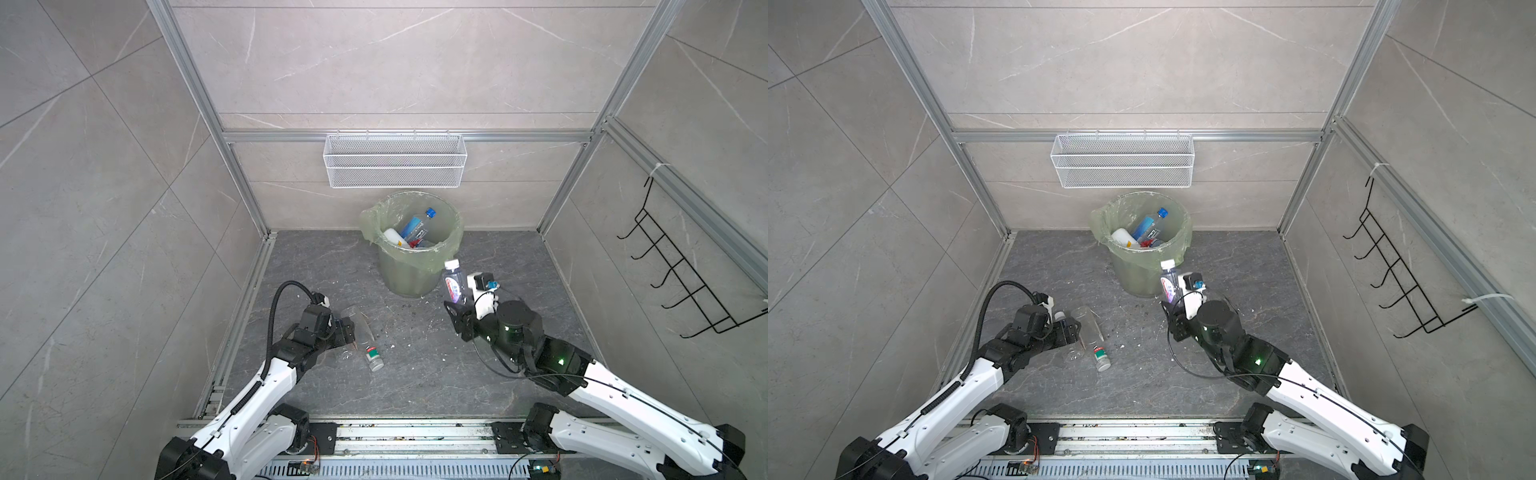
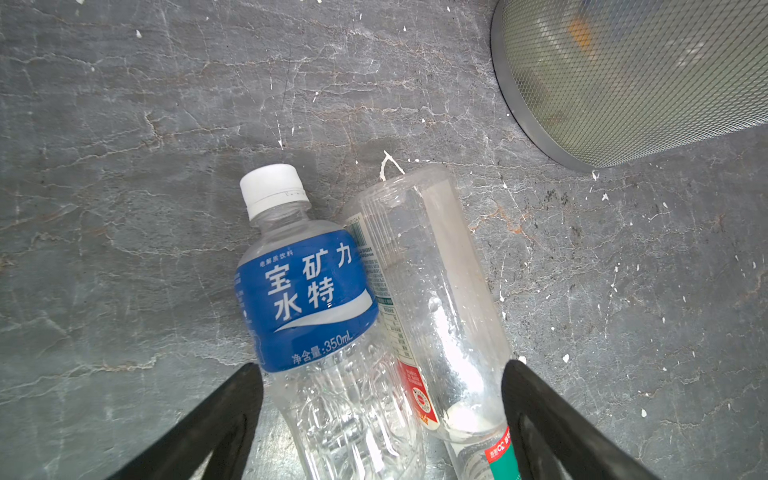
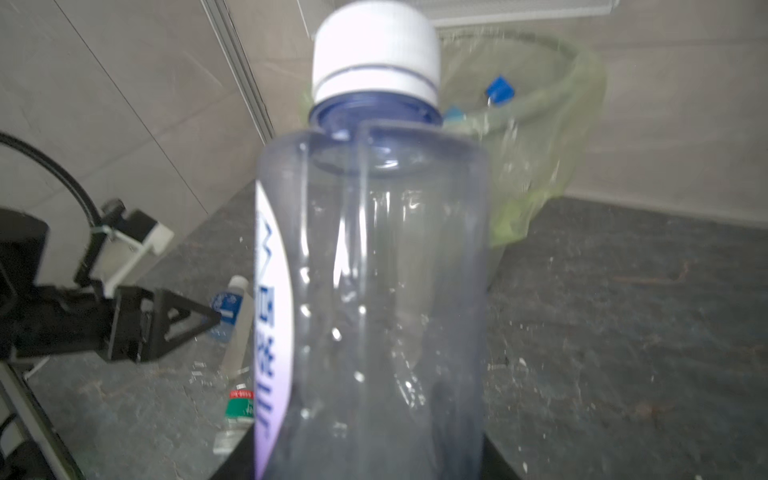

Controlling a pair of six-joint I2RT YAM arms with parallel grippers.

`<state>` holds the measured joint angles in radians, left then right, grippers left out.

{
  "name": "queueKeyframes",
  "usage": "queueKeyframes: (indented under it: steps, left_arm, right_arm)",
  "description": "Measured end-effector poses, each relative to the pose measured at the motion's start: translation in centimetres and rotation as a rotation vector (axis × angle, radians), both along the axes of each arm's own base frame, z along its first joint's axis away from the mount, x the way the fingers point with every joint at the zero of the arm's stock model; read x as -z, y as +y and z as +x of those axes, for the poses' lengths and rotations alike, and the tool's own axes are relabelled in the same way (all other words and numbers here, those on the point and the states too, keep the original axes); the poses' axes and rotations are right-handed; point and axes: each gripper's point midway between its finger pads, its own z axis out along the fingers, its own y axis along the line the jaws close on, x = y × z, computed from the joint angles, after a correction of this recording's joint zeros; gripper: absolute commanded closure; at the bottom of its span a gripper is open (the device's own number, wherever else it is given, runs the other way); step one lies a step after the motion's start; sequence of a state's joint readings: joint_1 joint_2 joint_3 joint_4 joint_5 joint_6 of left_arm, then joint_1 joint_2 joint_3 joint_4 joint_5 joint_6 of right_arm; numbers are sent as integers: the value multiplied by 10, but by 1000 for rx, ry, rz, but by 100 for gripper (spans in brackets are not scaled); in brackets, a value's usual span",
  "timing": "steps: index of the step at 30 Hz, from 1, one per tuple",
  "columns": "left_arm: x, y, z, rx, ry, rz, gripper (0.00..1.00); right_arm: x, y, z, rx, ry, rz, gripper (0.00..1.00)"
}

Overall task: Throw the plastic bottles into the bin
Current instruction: 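Raise the purple-labelled bottle over the bin with the right gripper, then open the right gripper to drop the bottle into the bin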

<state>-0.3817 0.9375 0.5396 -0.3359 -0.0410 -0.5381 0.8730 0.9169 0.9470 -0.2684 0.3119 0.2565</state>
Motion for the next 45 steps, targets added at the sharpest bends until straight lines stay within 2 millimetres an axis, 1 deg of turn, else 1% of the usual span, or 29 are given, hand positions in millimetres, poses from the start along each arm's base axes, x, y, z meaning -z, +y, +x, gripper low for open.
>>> queueKeyframes:
  steps: [1, 3, 4, 5, 6, 7, 8, 9, 10, 11, 12, 13, 14, 15, 17, 19, 20, 23, 24, 26, 31, 34, 38, 45]
  left_arm:
    - [0, 0, 0, 0, 1, 0, 8]
    - [0, 0, 0, 0, 2, 1, 8]
    - [0, 0, 0, 0, 1, 1, 8]
    - [0, 0, 0, 0, 1, 0, 8]
    - [0, 0, 0, 2, 1, -1, 8]
    - [0, -2, 0, 5, 1, -6, 8]
    - [-1, -3, 0, 9, 0, -11, 8]
    - [-1, -3, 0, 12, -1, -15, 8]
    - [-1, -4, 0, 14, -1, -18, 8]
    - [-1, -4, 0, 15, -1, -19, 8]
    - [-2, -5, 0, 17, -2, -21, 8]
    - [-2, -5, 0, 17, -4, -22, 8]
    - [-3, -4, 0, 17, -7, -23, 8]
    - [-6, -4, -1, 17, -16, -27, 8]
    - [-11, -4, -1, 17, -33, -33, 7]
    - [-15, -4, -2, 16, -51, -40, 8]
    - [-17, -3, -3, 17, -58, -43, 8]
    - [-17, -2, -5, 14, -63, -43, 7]
    - [-17, -1, -6, 13, -61, -41, 7]
    - [-15, -1, -7, 12, -54, -37, 7]
    - [-13, 0, -8, 9, -45, -31, 7]
    - [-10, 1, -8, 8, -36, -26, 7]
    - [-9, 1, -8, 5, -31, -21, 7]
    - [-8, 5, -8, -8, -29, -5, 7]
  right_arm:
    - [-20, 5, 6, 5, -19, 11, 50]
    - [-67, 17, 25, 23, -58, 29, 51]
    - [-85, 22, 35, 31, -73, 39, 51]
    - [-106, 27, 51, 47, -91, 50, 51]
    - [-121, 31, 66, 59, -103, 62, 48]
    - [-138, 34, 87, 79, -117, 74, 41]
    - [-153, 35, 112, 106, -128, 77, 27]
    - [-163, 38, 132, 122, -134, 91, 10]
    - [-174, 41, 158, 141, -143, 101, 1]
    - [-180, 45, 182, 151, -150, 108, 1]
    - [-182, 48, 204, 165, -150, 109, 1]
    - [-177, 50, 221, 172, -142, 104, 1]
    - [-168, 52, 237, 181, -124, 91, 1]
    - [-157, 53, 247, 187, -100, 77, 1]
    - [-133, 55, 259, 189, -43, 38, 1]
    - [-114, 54, 258, 185, 10, 5, 1]
    - [-108, 54, 256, 180, 24, -3, 1]
    - [-93, 47, 239, 168, 67, -30, 1]
    - [-90, 43, 231, 165, 75, -35, 1]
    - [-92, 36, 218, 159, 76, -32, 1]
    - [-105, 18, 184, 148, 42, -4, 1]
    - [-106, 10, 169, 144, 30, 6, 1]
    - [-95, 6, 156, 127, 46, 8, 1]
    - [-55, 5, 135, 87, 116, 12, 1]
